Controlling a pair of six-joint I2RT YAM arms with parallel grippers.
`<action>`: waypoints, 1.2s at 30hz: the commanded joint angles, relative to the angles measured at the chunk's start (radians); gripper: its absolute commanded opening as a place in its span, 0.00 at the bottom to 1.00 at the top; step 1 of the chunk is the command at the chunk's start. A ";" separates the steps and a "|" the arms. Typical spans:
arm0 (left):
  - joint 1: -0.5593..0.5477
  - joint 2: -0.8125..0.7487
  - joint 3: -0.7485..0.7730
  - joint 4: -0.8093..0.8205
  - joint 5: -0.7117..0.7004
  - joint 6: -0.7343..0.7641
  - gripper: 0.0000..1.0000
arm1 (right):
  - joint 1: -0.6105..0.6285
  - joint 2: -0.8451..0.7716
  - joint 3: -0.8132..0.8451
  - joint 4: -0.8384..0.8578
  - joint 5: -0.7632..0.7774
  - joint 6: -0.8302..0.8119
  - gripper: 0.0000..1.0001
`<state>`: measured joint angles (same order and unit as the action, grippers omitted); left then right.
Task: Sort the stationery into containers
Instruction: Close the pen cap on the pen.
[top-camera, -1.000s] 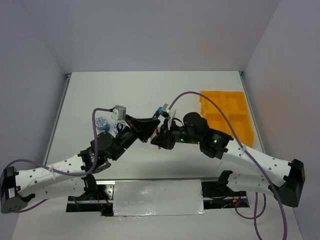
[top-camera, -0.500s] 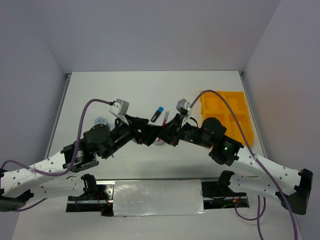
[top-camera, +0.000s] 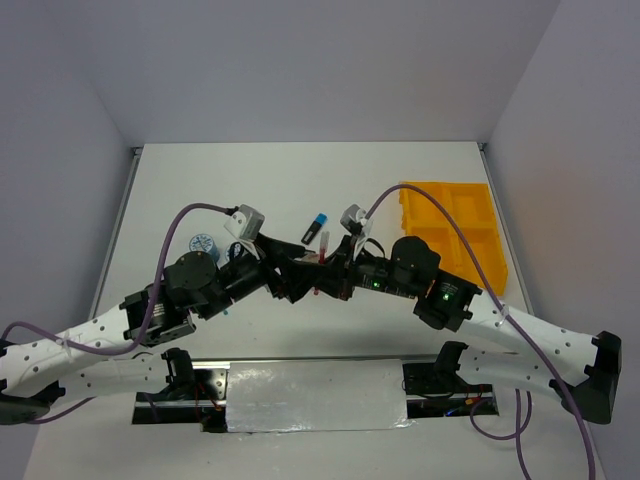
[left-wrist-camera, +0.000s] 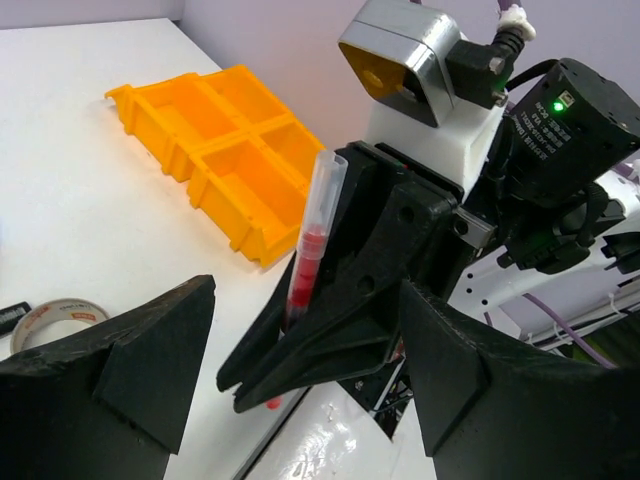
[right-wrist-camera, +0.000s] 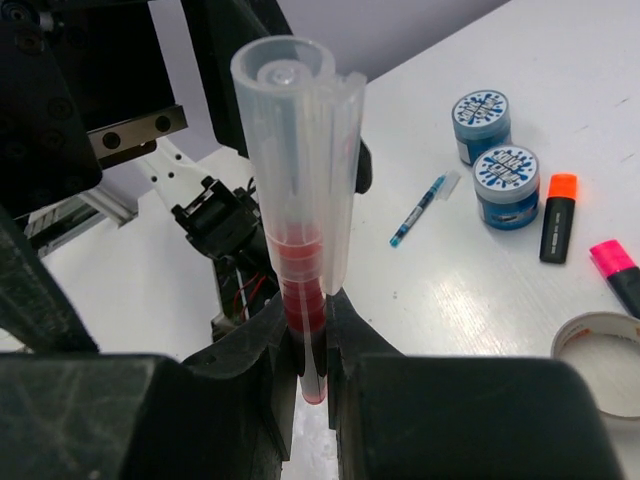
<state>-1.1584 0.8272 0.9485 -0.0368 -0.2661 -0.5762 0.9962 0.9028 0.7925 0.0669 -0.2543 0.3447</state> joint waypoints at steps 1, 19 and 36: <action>-0.006 -0.003 0.036 0.040 -0.028 0.047 0.86 | 0.013 0.002 -0.002 0.014 -0.037 0.013 0.00; -0.006 0.033 0.064 -0.003 -0.102 0.056 0.49 | 0.073 0.061 -0.009 0.045 -0.073 -0.004 0.00; -0.006 0.012 -0.003 -0.063 -0.179 0.026 0.00 | 0.074 0.045 -0.009 0.036 -0.019 0.005 0.00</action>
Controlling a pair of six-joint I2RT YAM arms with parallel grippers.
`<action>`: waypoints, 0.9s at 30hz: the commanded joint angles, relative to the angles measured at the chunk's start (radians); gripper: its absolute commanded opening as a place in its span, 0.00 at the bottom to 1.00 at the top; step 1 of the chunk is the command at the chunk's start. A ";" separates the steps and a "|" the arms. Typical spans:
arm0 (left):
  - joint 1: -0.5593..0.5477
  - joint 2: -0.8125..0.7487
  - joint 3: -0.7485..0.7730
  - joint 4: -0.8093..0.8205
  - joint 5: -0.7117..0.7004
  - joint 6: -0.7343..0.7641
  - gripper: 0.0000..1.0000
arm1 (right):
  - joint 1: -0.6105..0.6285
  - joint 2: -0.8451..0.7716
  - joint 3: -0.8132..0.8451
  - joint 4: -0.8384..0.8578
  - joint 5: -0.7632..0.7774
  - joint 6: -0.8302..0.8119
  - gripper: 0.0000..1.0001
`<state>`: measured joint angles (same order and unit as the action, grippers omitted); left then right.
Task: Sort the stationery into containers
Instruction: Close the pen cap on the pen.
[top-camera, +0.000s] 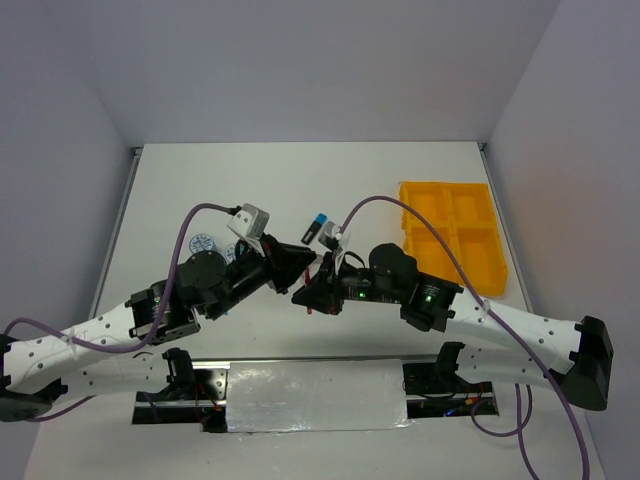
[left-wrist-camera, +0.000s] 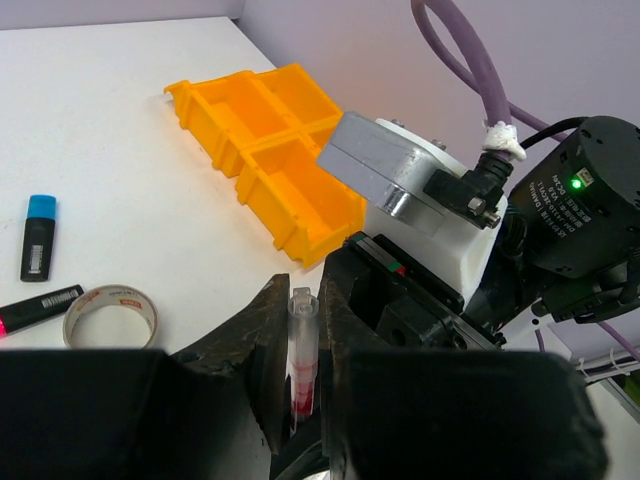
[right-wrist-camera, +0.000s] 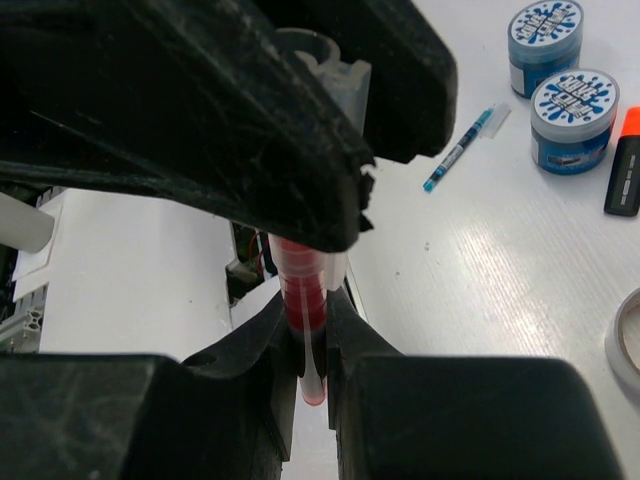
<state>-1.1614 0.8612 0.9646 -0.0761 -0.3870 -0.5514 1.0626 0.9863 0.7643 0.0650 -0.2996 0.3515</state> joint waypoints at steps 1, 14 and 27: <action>-0.003 -0.024 -0.026 -0.025 -0.058 0.001 0.00 | 0.008 -0.046 0.020 0.038 0.030 0.000 0.00; -0.003 -0.005 -0.193 0.006 0.077 -0.022 0.00 | 0.005 -0.026 0.199 -0.090 0.109 -0.123 0.00; -0.003 -0.040 -0.351 -0.010 -0.077 -0.166 0.00 | -0.086 -0.066 0.163 0.044 0.028 -0.075 0.00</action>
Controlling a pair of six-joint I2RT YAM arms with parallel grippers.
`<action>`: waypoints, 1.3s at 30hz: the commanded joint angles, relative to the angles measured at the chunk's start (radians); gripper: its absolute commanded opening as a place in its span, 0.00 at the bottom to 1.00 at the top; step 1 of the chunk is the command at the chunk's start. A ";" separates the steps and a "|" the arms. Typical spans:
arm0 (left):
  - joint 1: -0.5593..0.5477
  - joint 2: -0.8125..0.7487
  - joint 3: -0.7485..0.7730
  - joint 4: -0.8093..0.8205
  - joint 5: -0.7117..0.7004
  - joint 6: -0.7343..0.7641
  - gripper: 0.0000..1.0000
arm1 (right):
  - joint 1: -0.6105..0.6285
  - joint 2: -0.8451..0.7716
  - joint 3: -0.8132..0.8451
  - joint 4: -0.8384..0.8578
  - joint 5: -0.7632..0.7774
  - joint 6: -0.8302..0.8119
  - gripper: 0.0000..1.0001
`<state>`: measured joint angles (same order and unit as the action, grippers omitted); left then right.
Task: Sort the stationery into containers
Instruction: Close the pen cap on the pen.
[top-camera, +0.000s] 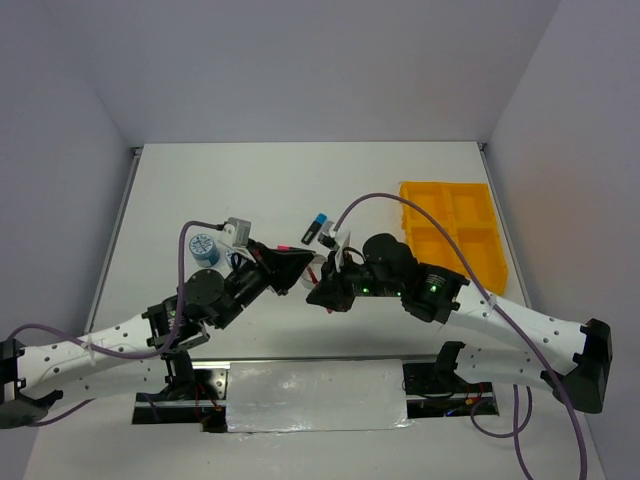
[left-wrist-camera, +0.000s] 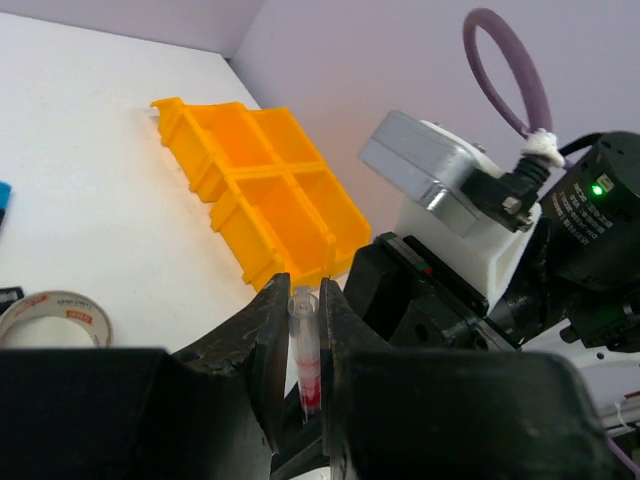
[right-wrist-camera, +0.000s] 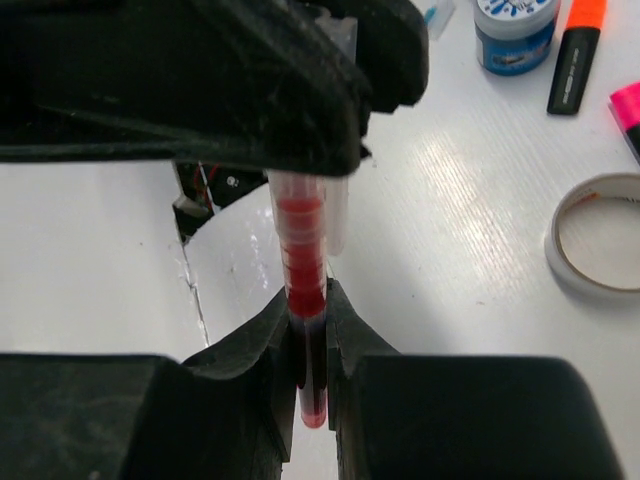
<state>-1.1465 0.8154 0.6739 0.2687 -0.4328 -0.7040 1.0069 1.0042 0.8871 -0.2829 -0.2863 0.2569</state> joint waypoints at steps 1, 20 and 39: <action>-0.018 -0.002 -0.048 -0.399 -0.082 -0.018 0.00 | -0.028 -0.096 0.020 0.410 0.009 0.022 0.00; -0.018 0.070 -0.043 -0.307 -0.004 -0.032 0.00 | -0.028 -0.125 0.016 0.419 0.068 0.018 0.00; -0.022 0.050 -0.122 -0.169 0.022 -0.167 0.00 | -0.030 -0.144 -0.080 0.651 0.222 0.079 0.00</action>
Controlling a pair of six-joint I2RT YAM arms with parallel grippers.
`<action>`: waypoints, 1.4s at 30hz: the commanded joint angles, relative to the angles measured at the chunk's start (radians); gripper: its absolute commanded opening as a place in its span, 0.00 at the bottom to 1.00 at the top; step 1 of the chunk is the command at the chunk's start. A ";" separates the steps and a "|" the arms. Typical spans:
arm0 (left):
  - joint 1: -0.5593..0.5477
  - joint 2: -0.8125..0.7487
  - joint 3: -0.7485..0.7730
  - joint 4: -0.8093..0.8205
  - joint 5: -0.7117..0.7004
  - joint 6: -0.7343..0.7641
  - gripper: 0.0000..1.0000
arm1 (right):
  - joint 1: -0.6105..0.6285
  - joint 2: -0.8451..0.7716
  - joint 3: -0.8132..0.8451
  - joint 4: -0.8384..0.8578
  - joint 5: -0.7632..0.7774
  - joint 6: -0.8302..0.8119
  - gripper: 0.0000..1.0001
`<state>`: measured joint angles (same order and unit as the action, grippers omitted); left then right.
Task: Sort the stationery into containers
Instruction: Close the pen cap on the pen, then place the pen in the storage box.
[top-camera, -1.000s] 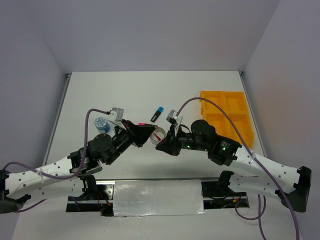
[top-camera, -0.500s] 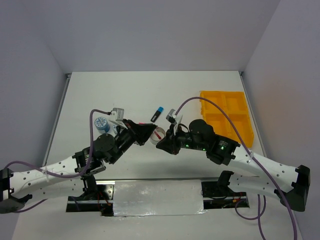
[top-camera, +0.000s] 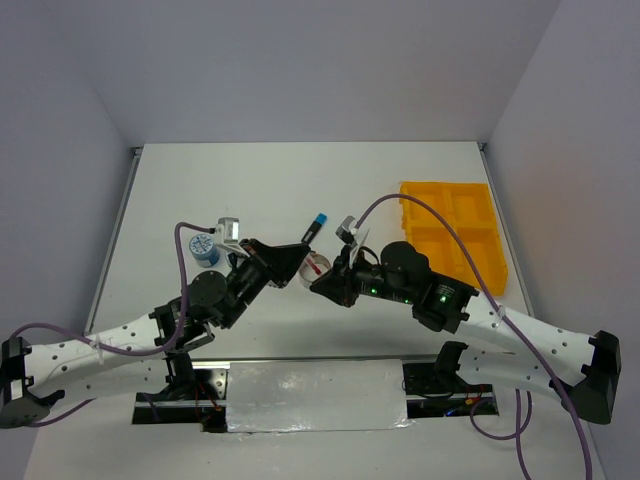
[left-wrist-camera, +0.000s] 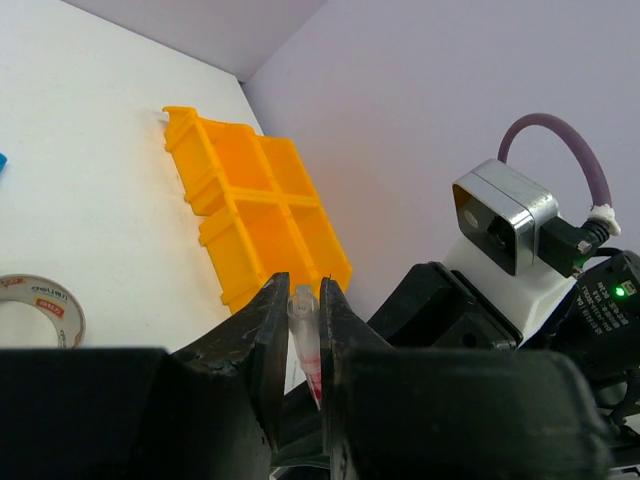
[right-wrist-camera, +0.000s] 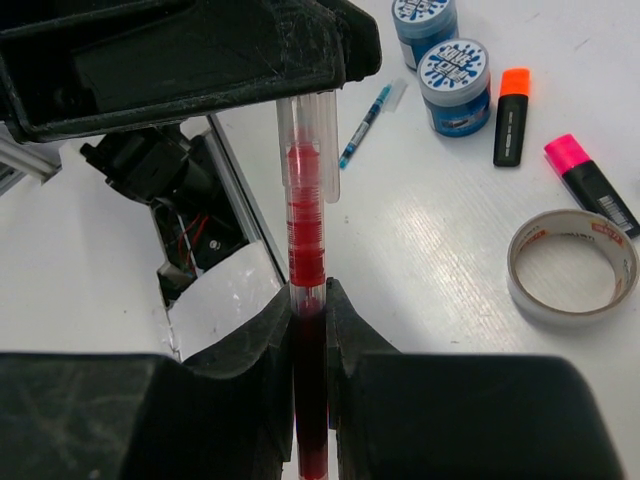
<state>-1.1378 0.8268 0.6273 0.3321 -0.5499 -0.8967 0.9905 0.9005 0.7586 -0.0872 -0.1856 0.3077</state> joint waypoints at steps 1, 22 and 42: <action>-0.031 0.038 -0.075 -0.223 0.145 0.028 0.00 | -0.013 -0.038 0.048 0.463 0.121 0.028 0.00; -0.050 -0.022 0.119 -0.465 -0.028 0.031 0.28 | 0.013 0.015 -0.022 0.425 0.094 0.048 0.00; -0.048 -0.063 0.499 -0.999 -0.354 -0.027 0.99 | -0.327 -0.086 -0.095 0.005 0.212 0.081 0.00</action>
<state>-1.1820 0.8192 1.1194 -0.4603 -0.8051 -0.8764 0.7238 0.9081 0.6445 0.0319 -0.0757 0.4461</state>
